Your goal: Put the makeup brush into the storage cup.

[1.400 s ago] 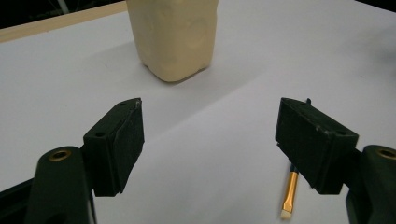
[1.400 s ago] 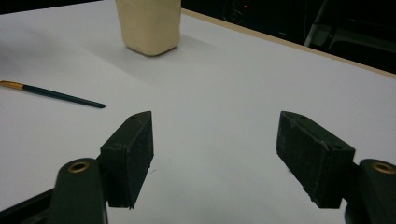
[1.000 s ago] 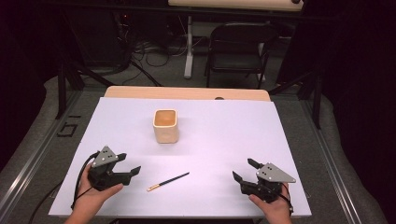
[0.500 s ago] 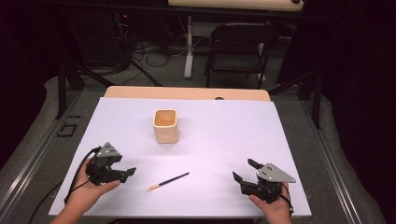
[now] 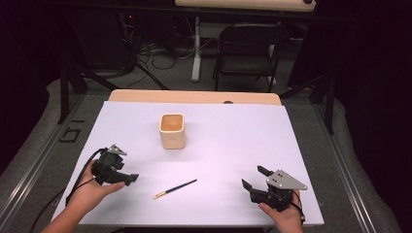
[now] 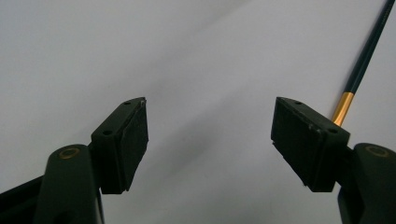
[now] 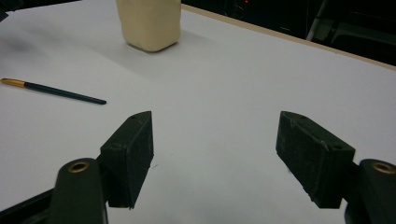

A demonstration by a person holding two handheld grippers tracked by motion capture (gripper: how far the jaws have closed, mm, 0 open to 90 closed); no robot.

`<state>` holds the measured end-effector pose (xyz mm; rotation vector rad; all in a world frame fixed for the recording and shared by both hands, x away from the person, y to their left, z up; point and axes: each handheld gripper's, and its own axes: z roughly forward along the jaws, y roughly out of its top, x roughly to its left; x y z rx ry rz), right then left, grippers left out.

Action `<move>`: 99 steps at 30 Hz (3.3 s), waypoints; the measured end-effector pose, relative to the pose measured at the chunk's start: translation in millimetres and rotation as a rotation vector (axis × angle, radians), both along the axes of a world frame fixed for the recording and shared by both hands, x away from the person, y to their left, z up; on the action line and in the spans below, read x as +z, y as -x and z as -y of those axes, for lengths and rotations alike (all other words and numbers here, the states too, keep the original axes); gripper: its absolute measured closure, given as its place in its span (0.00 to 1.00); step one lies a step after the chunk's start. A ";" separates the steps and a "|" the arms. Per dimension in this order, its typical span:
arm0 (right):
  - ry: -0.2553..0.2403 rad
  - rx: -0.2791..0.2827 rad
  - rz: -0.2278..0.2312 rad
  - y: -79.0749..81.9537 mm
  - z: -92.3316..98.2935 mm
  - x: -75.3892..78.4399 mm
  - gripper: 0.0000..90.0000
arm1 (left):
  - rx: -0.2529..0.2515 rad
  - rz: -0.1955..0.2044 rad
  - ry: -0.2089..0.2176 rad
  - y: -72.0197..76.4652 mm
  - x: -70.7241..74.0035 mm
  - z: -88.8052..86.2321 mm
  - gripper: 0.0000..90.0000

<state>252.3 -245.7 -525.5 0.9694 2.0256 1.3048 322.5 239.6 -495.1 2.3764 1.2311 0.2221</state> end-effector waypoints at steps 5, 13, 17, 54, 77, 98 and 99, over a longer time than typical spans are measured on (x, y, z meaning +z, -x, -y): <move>0.000 0.000 -0.001 0.3 -0.1 0.1 0.31 | 0.008 -0.037 -0.038 -4.0 -1.0 0.8 0.31; 0.007 0.003 -0.011 0.5 -0.5 -0.1 0.31 | 0.015 -0.075 -0.068 -9.0 -1.5 -0.5 0.31; 0.005 0.003 -0.009 0.4 -0.6 -0.5 0.31 | 0.010 -0.101 -0.084 -11.4 -1.4 0.5 0.31; 0.004 0.006 -0.004 0.4 -1.8 -1.2 0.31 | -0.014 -0.247 -0.215 -22.4 -2.7 5.8 0.40; 0.010 0.010 -0.009 0.5 -1.8 -1.2 0.31 | -0.027 -0.362 -0.233 -29.2 -4.6 5.2 0.47; 0.014 0.014 -0.012 0.7 -2.4 -1.3 0.31 | -0.054 -0.451 -0.236 -35.1 -1.3 14.4 0.53; 0.014 0.014 -0.012 0.7 -2.4 -1.3 0.31 | -0.054 -0.455 -0.236 -35.0 -0.7 15.6 0.53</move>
